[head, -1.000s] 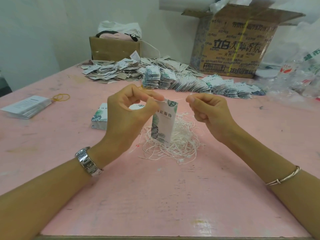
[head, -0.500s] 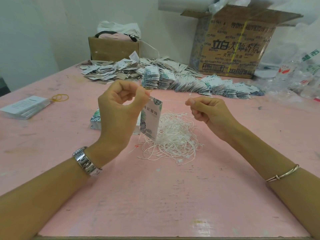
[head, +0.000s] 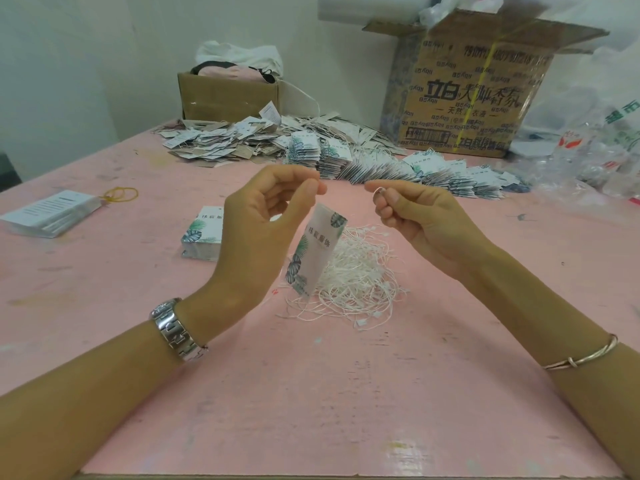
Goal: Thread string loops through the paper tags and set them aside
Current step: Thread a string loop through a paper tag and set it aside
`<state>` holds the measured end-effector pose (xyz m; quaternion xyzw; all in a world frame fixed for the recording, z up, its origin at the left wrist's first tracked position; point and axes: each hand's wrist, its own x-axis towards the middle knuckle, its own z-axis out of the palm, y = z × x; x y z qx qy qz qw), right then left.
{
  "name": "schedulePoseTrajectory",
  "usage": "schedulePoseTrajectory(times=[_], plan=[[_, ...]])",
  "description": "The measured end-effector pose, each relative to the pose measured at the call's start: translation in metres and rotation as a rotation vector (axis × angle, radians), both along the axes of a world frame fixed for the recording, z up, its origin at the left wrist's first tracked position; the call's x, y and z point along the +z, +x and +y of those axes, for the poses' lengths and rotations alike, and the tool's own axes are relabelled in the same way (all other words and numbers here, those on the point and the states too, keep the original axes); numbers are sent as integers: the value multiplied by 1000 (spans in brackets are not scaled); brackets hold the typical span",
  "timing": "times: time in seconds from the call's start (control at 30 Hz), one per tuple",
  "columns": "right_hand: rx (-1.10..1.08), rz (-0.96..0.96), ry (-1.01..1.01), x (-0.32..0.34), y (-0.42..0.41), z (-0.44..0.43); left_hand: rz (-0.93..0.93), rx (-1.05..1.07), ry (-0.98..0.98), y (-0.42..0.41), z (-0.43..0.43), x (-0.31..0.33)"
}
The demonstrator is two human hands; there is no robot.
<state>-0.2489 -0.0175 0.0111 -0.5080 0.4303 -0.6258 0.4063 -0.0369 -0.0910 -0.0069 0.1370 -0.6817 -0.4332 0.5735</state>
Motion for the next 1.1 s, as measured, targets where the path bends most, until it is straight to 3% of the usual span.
schedulePoseTrajectory(times=[0.3, 0.6, 0.87, 1.1], plan=[[-73, 73, 2, 5, 13, 5, -69, -96, 18, -4, 7, -4], [-31, 5, -90, 7, 12, 5, -126, -130, 70, -6, 9, -7], [-75, 256, -166, 3, 18, 7, -191, -93, 96, -5, 11, -6], [-68, 301, -219, 4, 25, 11, -242, -46, 75, -4, 15, -4]])
